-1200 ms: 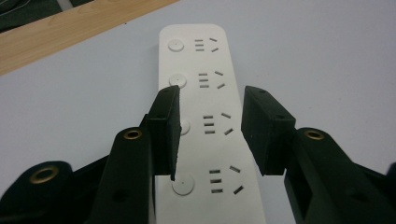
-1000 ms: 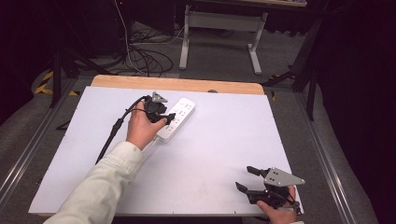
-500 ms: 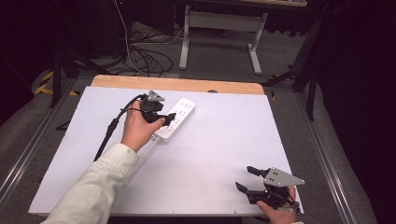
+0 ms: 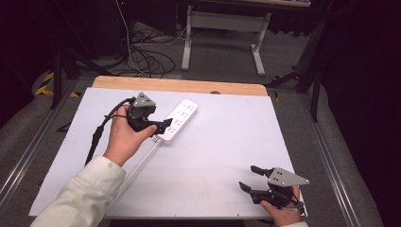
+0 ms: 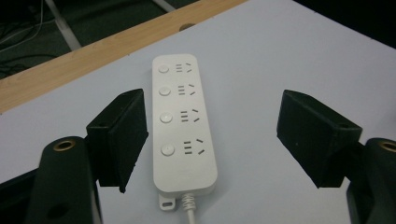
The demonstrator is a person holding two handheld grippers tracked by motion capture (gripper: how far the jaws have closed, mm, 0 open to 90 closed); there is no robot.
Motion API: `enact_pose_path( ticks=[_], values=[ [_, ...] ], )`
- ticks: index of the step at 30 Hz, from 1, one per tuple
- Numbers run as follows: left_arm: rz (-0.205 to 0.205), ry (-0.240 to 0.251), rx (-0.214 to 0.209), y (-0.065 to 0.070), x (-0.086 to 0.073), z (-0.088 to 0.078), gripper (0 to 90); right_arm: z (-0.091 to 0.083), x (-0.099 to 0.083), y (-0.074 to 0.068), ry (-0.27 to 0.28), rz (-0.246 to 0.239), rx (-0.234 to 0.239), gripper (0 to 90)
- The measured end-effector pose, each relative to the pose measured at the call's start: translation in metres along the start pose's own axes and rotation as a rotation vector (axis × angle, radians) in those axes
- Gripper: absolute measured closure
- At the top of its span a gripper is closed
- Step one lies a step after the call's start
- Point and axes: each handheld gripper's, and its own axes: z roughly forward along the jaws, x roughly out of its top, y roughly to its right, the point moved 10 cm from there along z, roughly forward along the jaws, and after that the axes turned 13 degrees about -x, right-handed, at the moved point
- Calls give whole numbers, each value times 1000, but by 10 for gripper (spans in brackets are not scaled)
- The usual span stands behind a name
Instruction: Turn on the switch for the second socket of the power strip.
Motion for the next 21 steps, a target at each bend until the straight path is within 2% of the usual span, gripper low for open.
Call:
enact_pose_path(
  ticks=[4, 9, 12, 21],
  values=[
    [4, 13, -43, 15, -8, -15, 227, 5, 4, 0, 5, -6, 7, 291],
    [28, 59, -64, 28, -21, -35, 196, 7, 6, 1, 8, 3, 10, 288],
    [59, 61, -48, 32, -31, -45, 166, 7, 6, 1, 9, 11, 10, 286],
    [71, 163, -57, 48, -61, -74, 132, 5, 5, 2, 8, 25, 4, 284]
  ],
)
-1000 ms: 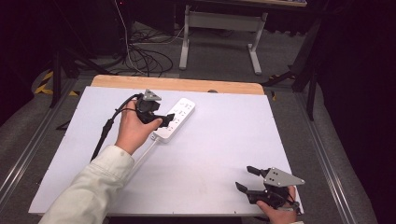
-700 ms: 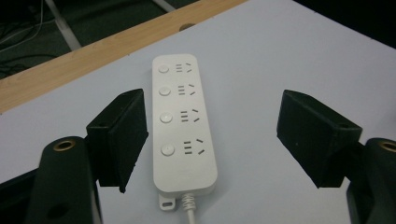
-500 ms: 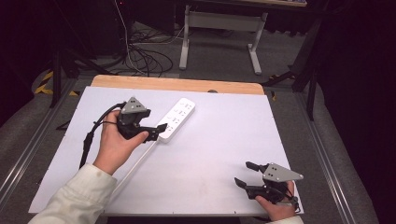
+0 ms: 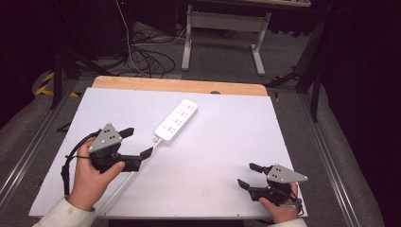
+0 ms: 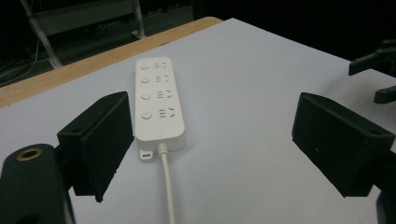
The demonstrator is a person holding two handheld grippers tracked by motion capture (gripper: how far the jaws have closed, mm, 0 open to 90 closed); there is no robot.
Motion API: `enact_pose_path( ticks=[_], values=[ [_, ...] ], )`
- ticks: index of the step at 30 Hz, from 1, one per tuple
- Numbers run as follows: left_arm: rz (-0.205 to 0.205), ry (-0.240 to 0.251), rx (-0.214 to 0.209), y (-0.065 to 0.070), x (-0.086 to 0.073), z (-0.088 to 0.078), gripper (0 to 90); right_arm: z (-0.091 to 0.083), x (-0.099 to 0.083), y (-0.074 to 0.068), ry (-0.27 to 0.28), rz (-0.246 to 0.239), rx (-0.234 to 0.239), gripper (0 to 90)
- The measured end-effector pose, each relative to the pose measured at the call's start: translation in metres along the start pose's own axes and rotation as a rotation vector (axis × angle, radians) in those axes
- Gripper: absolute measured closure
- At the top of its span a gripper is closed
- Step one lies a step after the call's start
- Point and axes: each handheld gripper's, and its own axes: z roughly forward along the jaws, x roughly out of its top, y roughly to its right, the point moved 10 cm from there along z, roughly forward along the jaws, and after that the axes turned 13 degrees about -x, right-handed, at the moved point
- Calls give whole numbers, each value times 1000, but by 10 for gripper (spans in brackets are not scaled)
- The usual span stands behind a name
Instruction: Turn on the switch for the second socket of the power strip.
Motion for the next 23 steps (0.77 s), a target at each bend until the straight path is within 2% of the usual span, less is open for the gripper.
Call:
enact_pose_path(
  ticks=[3, 7, 13, 17, 20, 23],
  values=[
    [24, 10, 15, 4, -13, -9, 129, 0, 0, 0, 2, 4, -2, 284],
    [47, -2, 66, 3, -37, -18, 134, -1, 0, 1, 4, 8, -4, 283],
    [-8, 17, 53, 0, -76, -31, 149, -2, 0, 2, 2, 5, -8, 278],
    [-15, 45, 59, -5, -96, -36, 159, -2, 0, 2, 4, 5, -7, 277],
    [-45, 82, 42, -5, -106, -40, 161, -2, 0, 1, 4, 4, -6, 278],
    [-53, 101, 55, -8, -111, -45, 159, -2, 0, 1, 3, 2, -5, 277]
  ],
)
